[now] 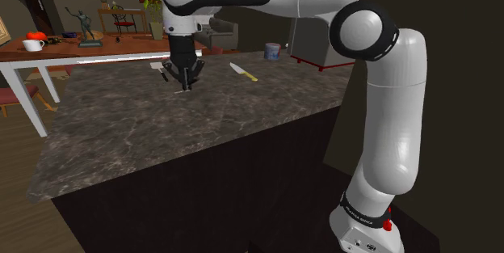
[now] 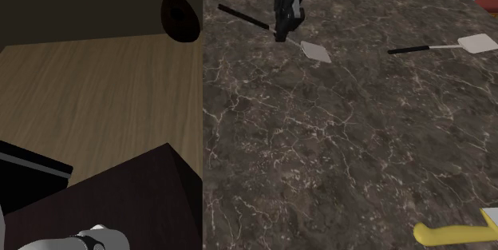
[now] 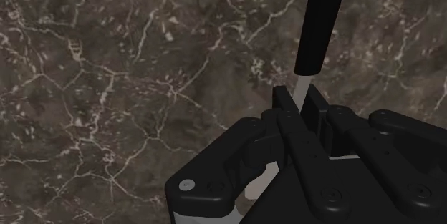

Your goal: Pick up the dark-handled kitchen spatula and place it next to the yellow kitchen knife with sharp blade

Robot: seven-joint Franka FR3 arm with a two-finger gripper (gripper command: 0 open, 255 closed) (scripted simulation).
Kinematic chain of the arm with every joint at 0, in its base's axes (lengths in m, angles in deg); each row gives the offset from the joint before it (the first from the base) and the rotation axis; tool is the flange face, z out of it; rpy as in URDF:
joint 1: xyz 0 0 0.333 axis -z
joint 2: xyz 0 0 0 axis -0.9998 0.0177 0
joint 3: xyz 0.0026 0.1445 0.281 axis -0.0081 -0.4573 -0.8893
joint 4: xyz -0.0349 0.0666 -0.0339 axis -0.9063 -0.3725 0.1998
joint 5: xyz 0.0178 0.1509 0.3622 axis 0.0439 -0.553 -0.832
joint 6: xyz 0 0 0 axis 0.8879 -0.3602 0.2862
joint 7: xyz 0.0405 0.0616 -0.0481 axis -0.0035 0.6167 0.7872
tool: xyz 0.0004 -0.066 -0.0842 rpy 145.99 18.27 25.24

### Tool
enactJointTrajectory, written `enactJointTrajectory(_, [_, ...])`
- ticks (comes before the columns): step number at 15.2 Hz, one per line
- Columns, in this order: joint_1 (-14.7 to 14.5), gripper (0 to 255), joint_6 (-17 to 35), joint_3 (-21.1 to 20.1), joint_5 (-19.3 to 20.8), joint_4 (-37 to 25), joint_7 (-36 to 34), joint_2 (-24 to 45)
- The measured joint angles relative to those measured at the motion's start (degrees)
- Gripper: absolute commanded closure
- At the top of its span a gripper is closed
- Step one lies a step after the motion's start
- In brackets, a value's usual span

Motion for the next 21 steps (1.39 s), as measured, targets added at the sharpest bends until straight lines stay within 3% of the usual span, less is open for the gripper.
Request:
enactJointTrajectory(10, [8.23, 255, 2.06, 4.44, -2.12, 10.47, 12.25, -8.38])
enactJointTrajectory(21, [16.31, 255, 2.38, 10.68, -2.36, 13.38, 26.58, -10.79])
